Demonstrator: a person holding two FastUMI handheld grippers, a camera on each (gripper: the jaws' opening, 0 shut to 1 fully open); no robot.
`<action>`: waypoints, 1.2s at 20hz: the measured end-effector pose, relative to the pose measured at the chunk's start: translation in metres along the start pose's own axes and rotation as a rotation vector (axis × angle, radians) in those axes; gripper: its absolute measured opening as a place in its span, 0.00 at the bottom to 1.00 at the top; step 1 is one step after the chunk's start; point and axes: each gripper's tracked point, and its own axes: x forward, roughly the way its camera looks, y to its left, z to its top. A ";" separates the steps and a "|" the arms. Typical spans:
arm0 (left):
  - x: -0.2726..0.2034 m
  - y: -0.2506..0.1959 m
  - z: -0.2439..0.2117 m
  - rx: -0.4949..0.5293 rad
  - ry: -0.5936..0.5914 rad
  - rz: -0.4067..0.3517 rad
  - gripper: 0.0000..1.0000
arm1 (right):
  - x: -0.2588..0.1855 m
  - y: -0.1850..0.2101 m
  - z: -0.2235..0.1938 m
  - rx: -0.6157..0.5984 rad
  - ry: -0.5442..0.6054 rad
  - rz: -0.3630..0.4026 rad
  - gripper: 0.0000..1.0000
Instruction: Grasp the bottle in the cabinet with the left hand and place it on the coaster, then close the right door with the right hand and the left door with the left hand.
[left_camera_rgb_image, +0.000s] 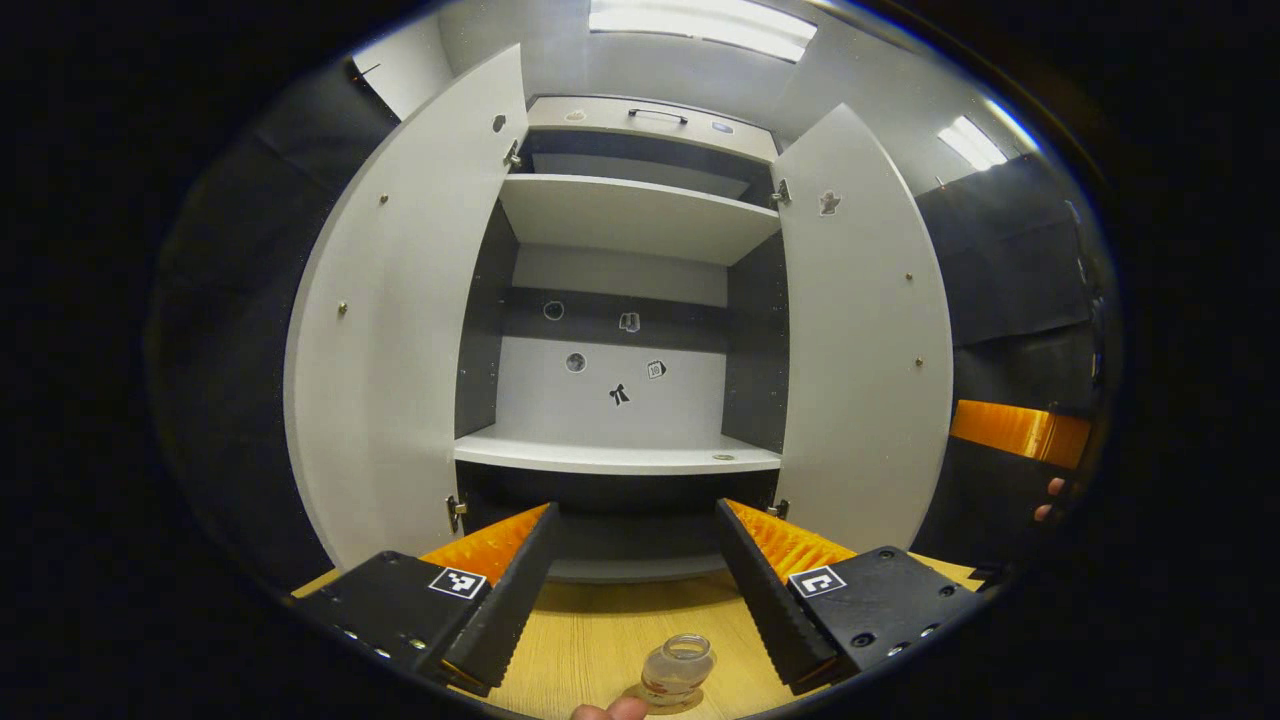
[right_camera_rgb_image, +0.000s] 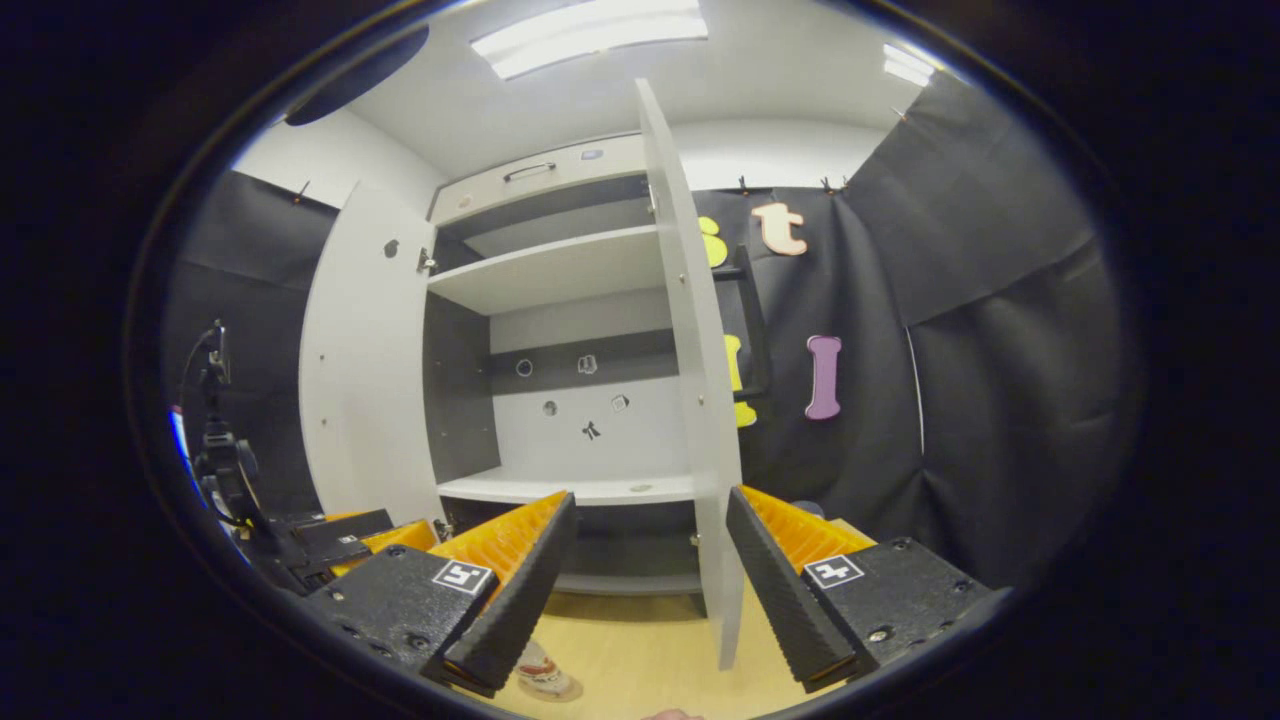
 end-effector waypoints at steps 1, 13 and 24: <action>-0.001 0.002 0.001 0.006 -0.001 0.009 0.94 | 0.000 -0.003 0.005 -0.006 -0.005 -0.002 0.93; -0.013 0.007 -0.001 0.007 -0.013 0.039 0.96 | 0.014 -0.086 0.094 -0.061 -0.097 -0.119 0.98; -0.019 0.019 -0.007 0.014 0.005 0.075 0.94 | 0.038 -0.115 0.120 -0.104 -0.126 -0.163 0.98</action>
